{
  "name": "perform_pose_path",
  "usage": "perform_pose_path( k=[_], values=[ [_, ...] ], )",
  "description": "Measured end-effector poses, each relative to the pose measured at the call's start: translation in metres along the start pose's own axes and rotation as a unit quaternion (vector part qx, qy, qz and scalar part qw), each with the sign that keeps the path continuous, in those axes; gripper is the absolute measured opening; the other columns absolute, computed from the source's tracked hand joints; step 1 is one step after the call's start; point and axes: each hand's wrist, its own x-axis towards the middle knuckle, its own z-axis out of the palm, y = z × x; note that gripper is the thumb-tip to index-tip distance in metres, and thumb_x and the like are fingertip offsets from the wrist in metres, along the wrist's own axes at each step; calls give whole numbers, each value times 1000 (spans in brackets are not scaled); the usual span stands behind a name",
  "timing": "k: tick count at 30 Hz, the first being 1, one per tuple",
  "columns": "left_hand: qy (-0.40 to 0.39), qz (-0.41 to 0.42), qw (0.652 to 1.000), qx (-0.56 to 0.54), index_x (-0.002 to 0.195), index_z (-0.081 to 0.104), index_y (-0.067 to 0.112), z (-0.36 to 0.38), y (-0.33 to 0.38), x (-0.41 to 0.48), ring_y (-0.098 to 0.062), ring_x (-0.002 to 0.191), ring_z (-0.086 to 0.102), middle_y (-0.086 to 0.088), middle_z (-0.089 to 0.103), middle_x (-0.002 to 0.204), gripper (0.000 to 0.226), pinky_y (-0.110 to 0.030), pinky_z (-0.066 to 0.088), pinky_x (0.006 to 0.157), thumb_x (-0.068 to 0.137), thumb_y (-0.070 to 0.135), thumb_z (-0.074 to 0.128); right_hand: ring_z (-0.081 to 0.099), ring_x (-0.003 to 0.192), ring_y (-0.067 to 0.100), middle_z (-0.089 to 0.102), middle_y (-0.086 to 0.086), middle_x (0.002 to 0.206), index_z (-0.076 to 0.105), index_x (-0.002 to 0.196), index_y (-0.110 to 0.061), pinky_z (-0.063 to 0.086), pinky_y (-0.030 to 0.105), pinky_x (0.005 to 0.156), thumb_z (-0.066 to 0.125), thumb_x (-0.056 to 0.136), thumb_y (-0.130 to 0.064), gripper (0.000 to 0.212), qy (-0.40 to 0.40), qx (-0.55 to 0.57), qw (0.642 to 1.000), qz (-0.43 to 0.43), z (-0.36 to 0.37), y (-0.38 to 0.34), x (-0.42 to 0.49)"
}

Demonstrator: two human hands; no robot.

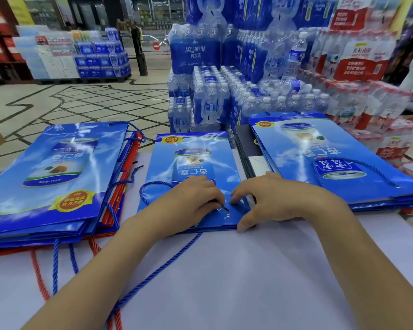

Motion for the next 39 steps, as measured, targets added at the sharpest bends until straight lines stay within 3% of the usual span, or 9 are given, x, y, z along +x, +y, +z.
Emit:
perform_pose_path(
  k=[3, 16, 19, 22, 26, 30, 33, 36, 39],
  values=[
    [1, 31, 999, 45, 94, 68, 18, 0, 1, 2, -23, 79, 52, 0, 61, 85, 16, -39, 48, 72, 92, 21, 53, 33, 127, 15, 50, -24, 134, 60, 122, -47, 38, 40, 106, 75, 65, -66, 62, 5, -1, 1000, -5, -1, 2, 3],
    [7, 58, 995, 84, 96, 67, 19, -2, 8, 1, -20, 79, 52, -1, 59, 88, 13, -26, 41, 68, 92, 17, 56, 52, 117, 6, 55, -25, 134, 70, 114, -35, 46, 34, 101, 77, 70, -58, 50, 11, 34, 999, -26, -6, -2, -4],
    [7, 18, 1000, -1, 100, 67, 19, -2, 8, -1, -10, 87, 48, 4, 58, 94, 15, -18, 39, 77, 96, 19, 53, 59, 100, 0, 64, -23, 119, 75, 99, -33, 52, 31, 91, 77, 70, -57, 38, 28, 47, 998, -30, -7, -2, -6],
    [-4, -8, 999, -44, 102, 68, 20, 1, 7, -1, -1, 88, 44, 8, 57, 96, 15, -11, 36, 82, 96, 17, 54, 62, 80, -1, 70, -19, 88, 77, 85, -30, 55, 27, 78, 77, 73, -53, 26, 63, 67, 995, -42, -9, -1, -10],
    [-12, -53, 995, -80, 104, 70, 19, 1, 5, 0, -2, 92, 51, 5, 63, 99, 16, -6, 36, 82, 97, 16, 55, 62, 74, -2, 69, -16, 73, 75, 77, -26, 56, 28, 72, 77, 77, -44, 18, 99, 96, 988, -66, -10, -2, -11],
    [-3, -101, 983, -153, 117, 67, 28, -7, 4, -4, -8, 100, 57, 11, 66, 105, 25, -18, 43, 88, 100, 31, 50, 60, 79, -1, 67, -14, 73, 61, 81, -31, 53, 34, 79, 73, 83, -39, 14, 175, 110, 973, -100, -9, 0, -6],
    [17, -120, 978, -169, 124, 63, 35, -13, 3, -6, -9, 99, 58, 13, 67, 106, 28, -31, 47, 84, 96, 31, 58, 58, 77, 8, 63, -15, 71, 52, 86, -29, 50, 37, 77, 67, 89, -36, 17, 233, 84, 960, -131, -8, 1, -3],
    [63, -107, 977, -174, 122, 67, 29, -11, 0, -7, -16, 91, 61, 7, 71, 100, 28, -36, 47, 81, 96, 20, 58, 54, 76, 7, 63, -10, 82, 55, 89, -24, 48, 35, 72, 69, 89, -29, 15, 300, 68, 936, -172, -3, -1, 5],
    [105, -122, 972, -169, 117, 70, 30, -7, -4, -7, -20, 87, 62, 6, 72, 92, 26, -37, 48, 79, 96, 20, 58, 44, 72, 13, 52, -5, 80, 66, 80, -19, 42, 32, 65, 72, 82, -28, 12, 425, -14, 882, -201, 2, -9, 11]
  ],
)
